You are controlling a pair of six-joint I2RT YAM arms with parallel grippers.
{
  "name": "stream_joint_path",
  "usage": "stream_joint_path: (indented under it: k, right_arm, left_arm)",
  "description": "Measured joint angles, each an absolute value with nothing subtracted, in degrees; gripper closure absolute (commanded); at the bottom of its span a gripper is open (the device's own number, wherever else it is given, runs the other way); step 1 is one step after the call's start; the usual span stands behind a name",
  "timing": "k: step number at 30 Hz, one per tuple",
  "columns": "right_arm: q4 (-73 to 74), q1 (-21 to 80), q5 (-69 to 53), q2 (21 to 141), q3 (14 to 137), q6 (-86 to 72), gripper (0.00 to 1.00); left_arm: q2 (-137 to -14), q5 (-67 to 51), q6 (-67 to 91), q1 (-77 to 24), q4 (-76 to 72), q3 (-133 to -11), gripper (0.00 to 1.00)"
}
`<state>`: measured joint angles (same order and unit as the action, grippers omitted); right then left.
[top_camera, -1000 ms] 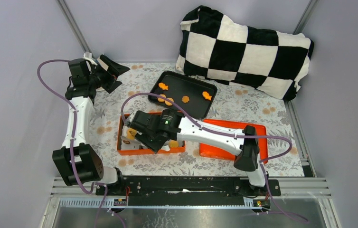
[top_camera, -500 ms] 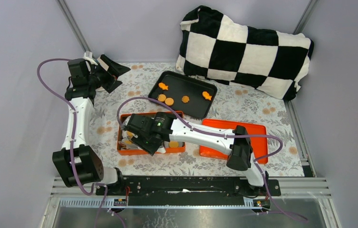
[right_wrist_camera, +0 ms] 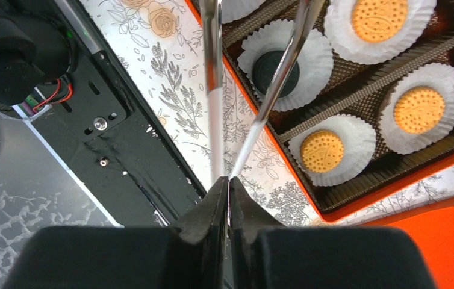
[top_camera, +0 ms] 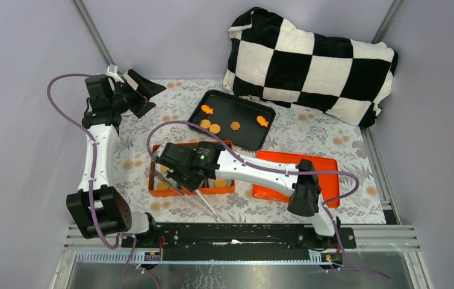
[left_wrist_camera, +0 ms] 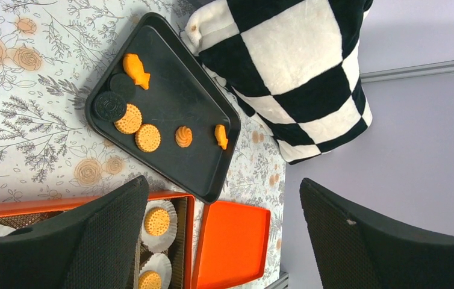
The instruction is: Pack the cookies
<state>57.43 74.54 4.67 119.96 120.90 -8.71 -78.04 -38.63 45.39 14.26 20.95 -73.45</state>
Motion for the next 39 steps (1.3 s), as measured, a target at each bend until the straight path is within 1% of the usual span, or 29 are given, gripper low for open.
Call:
stream_joint_path:
  k: [2,3,5,8,11,15,18,21,23,24,25,31,35,38,39]
  right_arm:
    - [57.12,74.56,6.31,119.66,120.90,-8.64,0.91]
    - [56.99,74.54,7.09,119.31,120.88,-8.60,0.88]
    - [56.90,74.50,8.40,118.43,120.88,-8.60,0.79]
    - [55.64,74.41,10.00,116.22,118.69,-8.91,0.77]
    - [53.15,74.22,10.94,113.60,112.09,-9.30,0.77]
    - [49.91,74.06,9.58,112.60,101.97,-10.57,0.62]
    - [46.85,74.08,6.11,111.66,92.20,-12.12,0.56]
    - [44.77,74.30,1.93,108.90,83.59,-13.85,0.55]
    - [44.14,74.67,-0.19,106.89,81.06,-14.59,0.54]
    - [43.66,75.11,-1.15,105.56,80.27,-14.94,0.53]
    - [43.27,75.66,-1.76,104.36,79.94,-15.20,0.50]
    - [39.64,79.59,-3.64,98.02,79.85,-16.38,0.49]
    - [38.50,79.92,-4.14,99.09,79.85,-16.40,0.49]
    - [38.26,79.88,-4.14,102.59,80.58,-16.23,0.49]
    - [38.15,79.88,-4.14,103.90,80.88,-16.10,0.47]
  left_arm:
    - [-78.04,-38.74,45.39,14.26,20.86,-73.45,0.01]
    - [-78.04,-38.83,45.41,14.26,20.75,-73.43,0.01]
    - [-78.04,-39.03,45.41,14.26,20.62,-73.34,0.01]
    - [-78.02,-39.38,45.41,14.26,20.51,-73.19,0.01]
    - [-78.02,-39.68,45.41,14.26,20.49,-72.84,0.01]
    - [-77.41,-39.81,45.32,14.26,20.49,-71.61,0.01]
    - [-76.51,-39.88,45.21,14.26,20.49,-70.63,0.01]
    - [-75.02,-39.83,45.01,14.26,20.51,-69.58,0.01]
    - [-74.15,-39.88,44.99,14.26,20.53,-69.19,0.01]
    - [-73.71,-39.88,44.97,14.26,20.49,-69.01,0.01]
    - [-73.30,-39.88,44.95,14.24,20.49,-68.82,0.01]
    - [-71.11,-39.90,44.80,14.09,20.56,-67.31,0.01]
    - [-70.54,-39.94,44.49,13.91,20.56,-66.92,0.01]
    - [-70.50,-39.99,44.16,13.91,20.58,-66.59,0.01]
    - [-70.50,-39.99,44.05,13.91,20.58,-66.39,0.01]
